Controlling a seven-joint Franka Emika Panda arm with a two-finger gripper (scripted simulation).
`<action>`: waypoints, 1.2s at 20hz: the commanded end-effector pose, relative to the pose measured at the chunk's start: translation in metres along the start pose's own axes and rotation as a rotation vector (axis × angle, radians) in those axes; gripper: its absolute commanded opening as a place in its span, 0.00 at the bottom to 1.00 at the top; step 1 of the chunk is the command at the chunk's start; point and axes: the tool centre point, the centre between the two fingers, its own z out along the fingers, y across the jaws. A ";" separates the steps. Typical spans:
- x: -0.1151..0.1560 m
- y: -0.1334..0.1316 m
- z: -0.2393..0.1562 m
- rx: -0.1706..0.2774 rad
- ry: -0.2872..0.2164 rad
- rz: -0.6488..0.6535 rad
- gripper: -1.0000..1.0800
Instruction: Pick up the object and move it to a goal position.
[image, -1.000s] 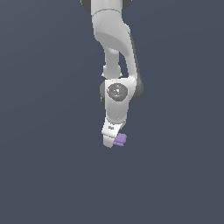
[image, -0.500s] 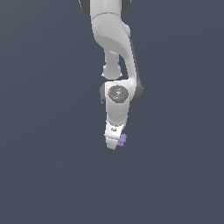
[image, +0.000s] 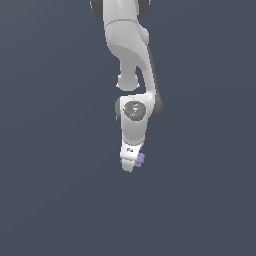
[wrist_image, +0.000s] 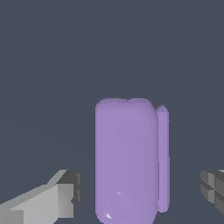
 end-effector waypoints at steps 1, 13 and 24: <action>0.000 -0.001 0.012 0.001 0.000 -0.001 0.96; 0.000 0.000 0.039 0.001 0.000 -0.004 0.00; 0.001 -0.001 0.036 0.000 0.000 -0.004 0.00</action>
